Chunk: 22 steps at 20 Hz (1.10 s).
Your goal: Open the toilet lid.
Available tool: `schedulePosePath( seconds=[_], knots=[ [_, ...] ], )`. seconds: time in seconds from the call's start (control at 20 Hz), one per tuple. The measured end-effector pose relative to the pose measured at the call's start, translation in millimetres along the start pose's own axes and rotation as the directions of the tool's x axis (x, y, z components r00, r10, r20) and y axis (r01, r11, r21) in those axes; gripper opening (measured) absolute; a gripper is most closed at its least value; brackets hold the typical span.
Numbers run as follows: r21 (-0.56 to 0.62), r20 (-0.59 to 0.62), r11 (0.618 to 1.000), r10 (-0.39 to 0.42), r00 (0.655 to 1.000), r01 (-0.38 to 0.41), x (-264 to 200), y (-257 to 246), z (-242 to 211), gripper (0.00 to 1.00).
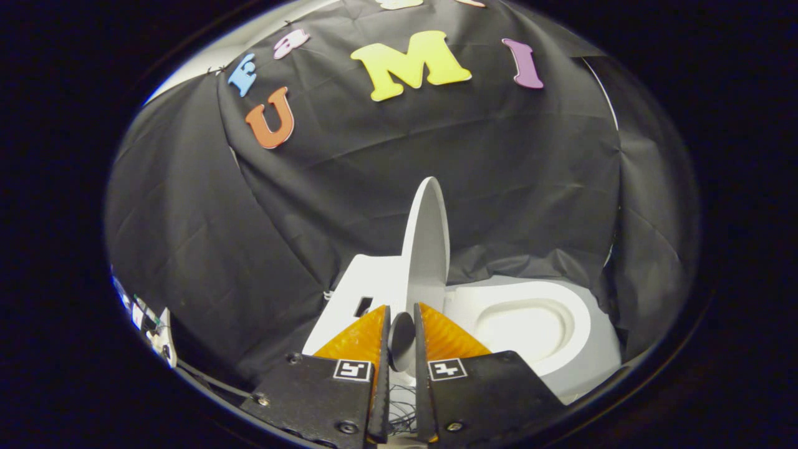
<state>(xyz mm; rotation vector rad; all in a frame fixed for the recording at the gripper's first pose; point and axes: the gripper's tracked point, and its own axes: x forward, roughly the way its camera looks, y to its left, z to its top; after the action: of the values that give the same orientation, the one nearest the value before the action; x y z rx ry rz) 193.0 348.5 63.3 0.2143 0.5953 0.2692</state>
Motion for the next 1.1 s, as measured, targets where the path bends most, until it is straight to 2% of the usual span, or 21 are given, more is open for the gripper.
schedulePosePath(
  seconds=[0.25, 0.7, 0.85, 1.1],
  knots=[
    [-0.049, -0.002, 0.999, 0.012, 1.000, -0.012, 10.4, 27.5, -5.5, 0.20],
    [-0.051, -0.030, 0.997, 0.048, 0.998, -0.050, 30.3, 68.2, -11.4, 0.20],
    [-0.045, -0.038, 0.998, 0.049, 0.998, -0.051, 37.2, 80.0, -14.6, 0.20],
    [-0.099, -0.036, 0.995, 0.027, 0.999, -0.030, 47.3, 100.2, -19.6, 0.20]
  ],
)
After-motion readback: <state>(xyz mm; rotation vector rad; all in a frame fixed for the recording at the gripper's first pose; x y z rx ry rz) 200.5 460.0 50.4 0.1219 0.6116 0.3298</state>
